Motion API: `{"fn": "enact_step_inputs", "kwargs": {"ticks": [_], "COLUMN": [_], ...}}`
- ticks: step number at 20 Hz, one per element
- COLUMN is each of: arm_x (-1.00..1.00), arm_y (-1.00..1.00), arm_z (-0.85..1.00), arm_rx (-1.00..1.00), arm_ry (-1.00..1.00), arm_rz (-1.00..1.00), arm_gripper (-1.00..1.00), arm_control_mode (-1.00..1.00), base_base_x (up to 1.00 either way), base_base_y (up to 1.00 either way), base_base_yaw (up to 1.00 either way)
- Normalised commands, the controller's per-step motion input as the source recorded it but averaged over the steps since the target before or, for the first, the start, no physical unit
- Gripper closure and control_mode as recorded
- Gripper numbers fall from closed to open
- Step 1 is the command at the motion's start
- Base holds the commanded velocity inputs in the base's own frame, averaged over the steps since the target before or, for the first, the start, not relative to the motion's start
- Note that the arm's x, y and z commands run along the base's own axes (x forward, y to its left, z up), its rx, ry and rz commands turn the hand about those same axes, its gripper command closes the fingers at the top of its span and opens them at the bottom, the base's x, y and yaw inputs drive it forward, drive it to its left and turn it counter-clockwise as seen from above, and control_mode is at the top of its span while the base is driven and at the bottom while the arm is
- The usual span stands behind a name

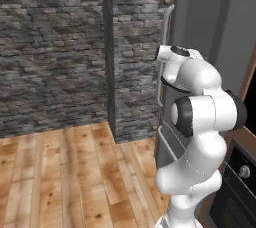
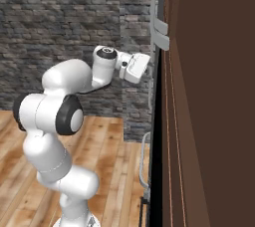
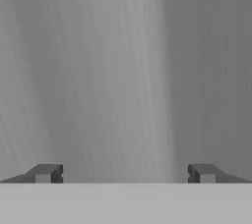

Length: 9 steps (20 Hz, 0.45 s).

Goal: Place the chicken drumstick on the counter behind the older chicken drumstick on the same shelf of the fridge to maintain FIFO order. Close the fridge door when finished.

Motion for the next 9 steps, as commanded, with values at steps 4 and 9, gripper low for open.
{"fn": "enact_step_inputs", "kwargs": {"ticks": [4, 9], "arm_x": [-0.67, -0.51], "arm_y": [-0.62, -0.47], "arm_z": [-0.08, -0.09], "arm_rx": [0.0, 0.0], "arm_ry": [-0.08, -0.06], "arm_rz": [-0.09, -0.07], "arm_gripper": [-1.0, -1.0], "arm_control_mode": [-1.0, -1.0], "base_base_x": [0.0, 0.0], "base_base_y": [0.0, 0.0], "base_base_yaw": [0.0, 0.0]}}
